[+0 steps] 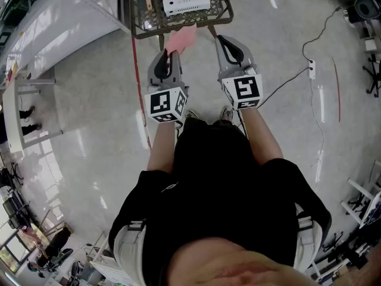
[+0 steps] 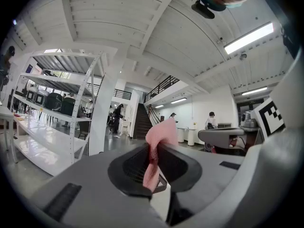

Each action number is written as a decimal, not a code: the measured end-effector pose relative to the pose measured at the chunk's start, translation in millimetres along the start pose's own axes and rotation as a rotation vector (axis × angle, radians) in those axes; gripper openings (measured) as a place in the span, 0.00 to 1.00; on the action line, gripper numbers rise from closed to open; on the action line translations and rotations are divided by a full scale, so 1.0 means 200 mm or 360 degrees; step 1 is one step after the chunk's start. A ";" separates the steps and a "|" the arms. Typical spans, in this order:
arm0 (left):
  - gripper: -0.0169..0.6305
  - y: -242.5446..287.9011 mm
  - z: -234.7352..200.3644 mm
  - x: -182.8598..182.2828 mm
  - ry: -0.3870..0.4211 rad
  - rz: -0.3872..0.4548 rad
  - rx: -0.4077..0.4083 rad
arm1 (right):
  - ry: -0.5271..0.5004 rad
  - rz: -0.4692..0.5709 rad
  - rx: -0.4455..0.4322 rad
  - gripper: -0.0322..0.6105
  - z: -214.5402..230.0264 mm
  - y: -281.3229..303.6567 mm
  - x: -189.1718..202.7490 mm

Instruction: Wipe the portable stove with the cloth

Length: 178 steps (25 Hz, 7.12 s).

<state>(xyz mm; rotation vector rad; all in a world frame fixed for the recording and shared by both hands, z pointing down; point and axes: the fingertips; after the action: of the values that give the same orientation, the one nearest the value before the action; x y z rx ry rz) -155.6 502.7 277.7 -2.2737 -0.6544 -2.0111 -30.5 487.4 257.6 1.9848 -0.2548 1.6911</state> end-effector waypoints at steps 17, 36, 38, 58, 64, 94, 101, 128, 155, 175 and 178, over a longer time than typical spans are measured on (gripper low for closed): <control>0.10 -0.05 -0.40 0.23 -0.0138 -0.0139 -0.0008 | -0.0053 -0.0186 -0.0046 0.05 -0.37 0.22 0.16; 0.10 0.78 -0.65 0.32 -0.0128 -0.0378 -0.0214 | 0.0102 -0.0283 -0.0211 0.05 0.21 0.95 0.35; 0.10 0.89 -0.67 0.32 -0.0119 -0.0408 -0.0258 | 0.0134 -0.0305 -0.0239 0.05 0.31 1.03 0.39; 0.10 1.44 -0.99 0.59 -0.0219 -0.0616 -0.0480 | 0.0210 -0.0551 -0.0349 0.05 0.56 1.49 0.66; 0.10 1.59 -1.20 0.84 -0.0295 -0.0729 -0.0565 | 0.0193 -0.0646 -0.0370 0.05 0.52 1.60 0.72; 0.10 1.97 -1.27 1.39 -0.0370 -0.1070 -0.0256 | 0.0323 -0.0955 -0.0209 0.05 0.42 1.86 0.94; 0.10 1.97 -1.27 1.39 -0.0441 -0.1088 -0.0299 | 0.0310 -0.0960 -0.0255 0.05 0.43 1.93 0.95; 0.10 2.06 -1.09 1.34 -0.0357 -0.1082 -0.0550 | 0.0311 -0.0906 -0.0522 0.05 0.78 2.02 1.20; 0.10 2.28 -0.66 1.32 -0.0328 -0.1086 -0.0523 | 0.0383 -0.0865 -0.0537 0.05 1.11 1.92 1.27; 0.10 2.41 -0.34 1.31 -0.0314 -0.1126 -0.0382 | 0.0486 -0.0824 -0.0409 0.05 1.32 1.82 1.27; 0.10 2.43 -0.30 1.30 -0.0301 -0.1132 -0.0388 | 0.0465 -0.0812 -0.0422 0.05 1.37 1.81 1.26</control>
<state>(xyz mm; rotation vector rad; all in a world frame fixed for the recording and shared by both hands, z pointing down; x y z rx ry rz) -32.8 116.7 655.7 -2.6545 -1.4878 -2.2432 91.9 91.6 570.2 1.4320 0.1205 1.4920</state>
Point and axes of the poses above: the fingertips, and each gripper's own axes: y forward along the fingers, z to its right, x out of its underside, and after that the axes turned 12 degrees about -z, right-handed
